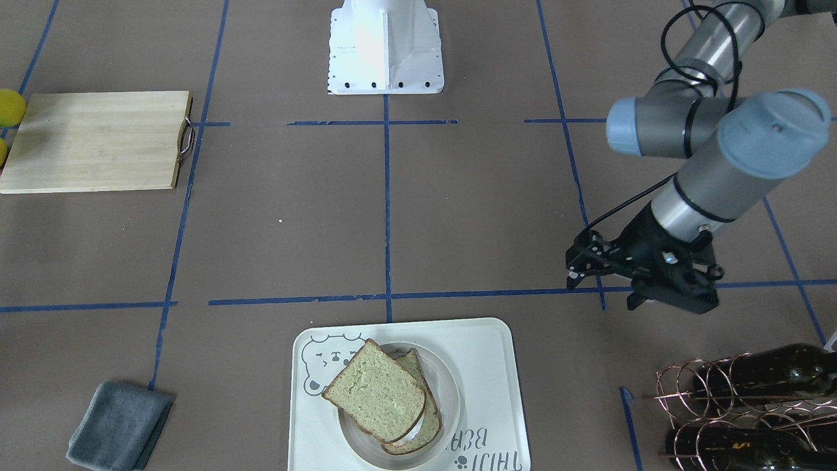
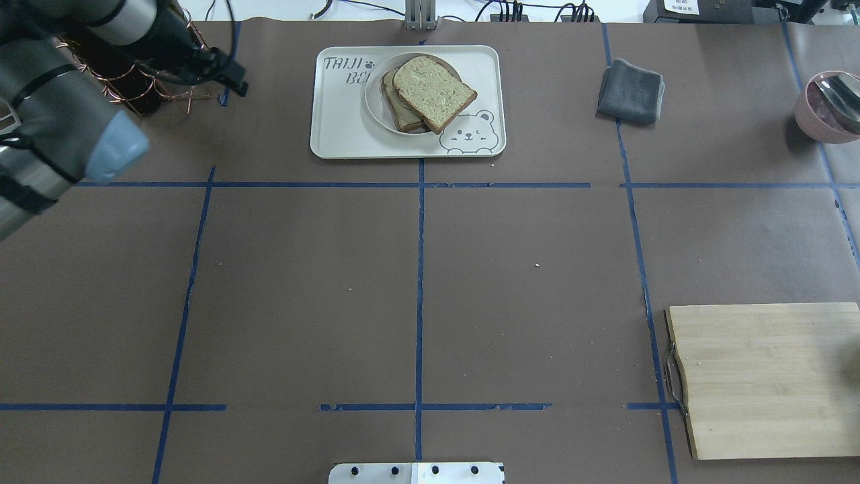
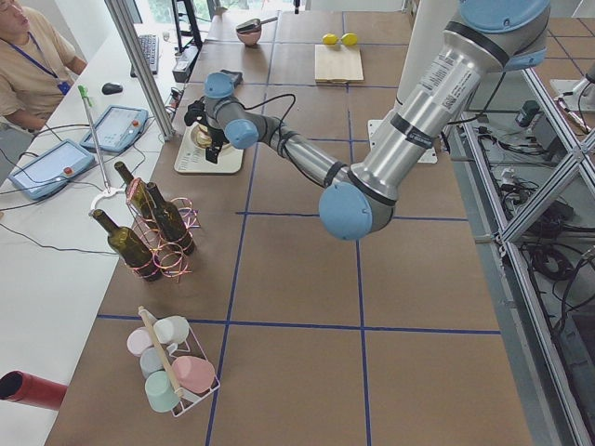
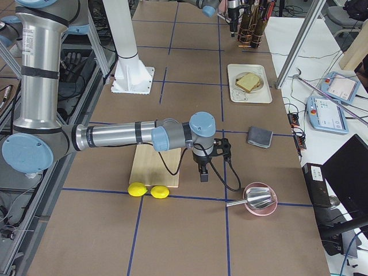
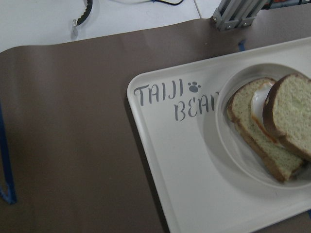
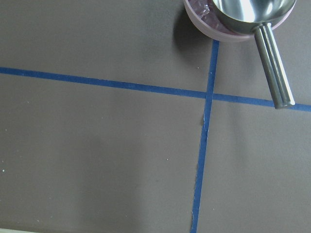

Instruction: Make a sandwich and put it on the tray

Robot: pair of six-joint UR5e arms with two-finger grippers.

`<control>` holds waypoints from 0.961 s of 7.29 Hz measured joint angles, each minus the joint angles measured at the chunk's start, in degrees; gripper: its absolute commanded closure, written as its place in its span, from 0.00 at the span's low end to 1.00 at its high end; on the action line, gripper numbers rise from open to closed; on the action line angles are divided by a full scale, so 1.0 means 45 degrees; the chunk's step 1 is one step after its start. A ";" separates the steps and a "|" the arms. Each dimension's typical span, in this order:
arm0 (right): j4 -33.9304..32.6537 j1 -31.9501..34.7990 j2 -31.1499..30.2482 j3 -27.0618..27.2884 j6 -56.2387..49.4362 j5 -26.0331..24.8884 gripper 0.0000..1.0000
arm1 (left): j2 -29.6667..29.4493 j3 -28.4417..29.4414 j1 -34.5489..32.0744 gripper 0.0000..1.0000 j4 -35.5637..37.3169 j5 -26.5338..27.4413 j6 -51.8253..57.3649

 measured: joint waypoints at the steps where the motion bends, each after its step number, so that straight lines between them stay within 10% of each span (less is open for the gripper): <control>1: -0.0042 0.0091 -0.0202 0.0168 -0.0128 0.0023 0.00 | 0.1679 -0.1415 -0.0563 0.00 0.0174 -0.0259 0.1131; 4: -0.0269 0.0589 -0.1133 0.0593 -0.1304 0.0151 0.00 | 0.5681 -0.2743 -0.2931 0.00 0.0506 -0.1030 0.5452; 7: -0.1597 0.1452 -0.1545 0.1011 -0.2597 0.0186 0.00 | 0.6811 -0.2751 -0.5248 0.00 0.2883 -0.1680 0.8503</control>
